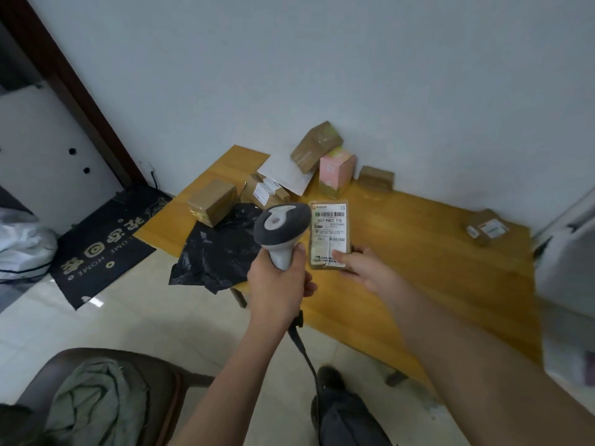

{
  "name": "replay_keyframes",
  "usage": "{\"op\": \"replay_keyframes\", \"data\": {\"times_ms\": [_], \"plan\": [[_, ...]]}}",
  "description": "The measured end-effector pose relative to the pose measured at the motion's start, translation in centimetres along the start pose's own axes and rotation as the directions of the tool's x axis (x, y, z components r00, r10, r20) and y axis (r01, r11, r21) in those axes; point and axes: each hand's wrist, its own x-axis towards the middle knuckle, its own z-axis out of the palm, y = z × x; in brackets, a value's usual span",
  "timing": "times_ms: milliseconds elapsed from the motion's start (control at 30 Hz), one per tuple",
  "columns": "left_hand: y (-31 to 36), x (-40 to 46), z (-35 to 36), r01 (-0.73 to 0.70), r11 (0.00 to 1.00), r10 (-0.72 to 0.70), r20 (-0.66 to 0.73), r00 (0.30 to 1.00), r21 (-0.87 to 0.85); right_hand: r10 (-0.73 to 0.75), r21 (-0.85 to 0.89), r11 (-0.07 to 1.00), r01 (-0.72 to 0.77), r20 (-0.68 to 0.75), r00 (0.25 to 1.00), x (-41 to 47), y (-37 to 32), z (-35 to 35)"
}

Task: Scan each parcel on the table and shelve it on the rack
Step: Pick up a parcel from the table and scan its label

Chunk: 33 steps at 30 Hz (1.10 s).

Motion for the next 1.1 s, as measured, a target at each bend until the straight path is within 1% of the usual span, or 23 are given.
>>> {"op": "replay_keyframes", "data": {"times_ms": [200,333,467,667,800,1100], "plan": [[1.9,-4.6,-1.0,-0.046,0.999,0.046,0.054,0.997,-0.007,-0.058,0.073,0.995,0.062,-0.056,0.997,-4.7,-0.1,-0.3],[2.4,-6.7,-1.8,-0.074,0.996,0.069,0.092,0.993,0.059,-0.066,0.114,0.991,0.069,-0.028,0.997,-5.4,-0.6,-0.1],[2.6,-7.9,-2.1,-0.087,0.992,0.076,0.115,0.99,0.091,-0.059,0.115,0.992,0.059,-0.004,0.998,-5.8,-0.8,0.3],[3.1,-8.4,-1.1,-0.079,0.991,0.07,0.084,0.994,0.108,-0.063,0.099,0.993,0.06,0.027,0.998,-5.5,-1.0,0.3],[3.6,-8.5,0.0,-0.081,0.983,0.07,0.073,0.995,0.163,-0.071,0.107,0.992,0.066,0.038,0.997,-5.4,-1.3,-0.8],[4.6,-9.2,2.8,-0.055,0.973,0.039,0.074,0.997,0.225,-0.063,0.131,0.989,0.062,0.007,0.998,-4.3,-1.9,-4.2]]}}
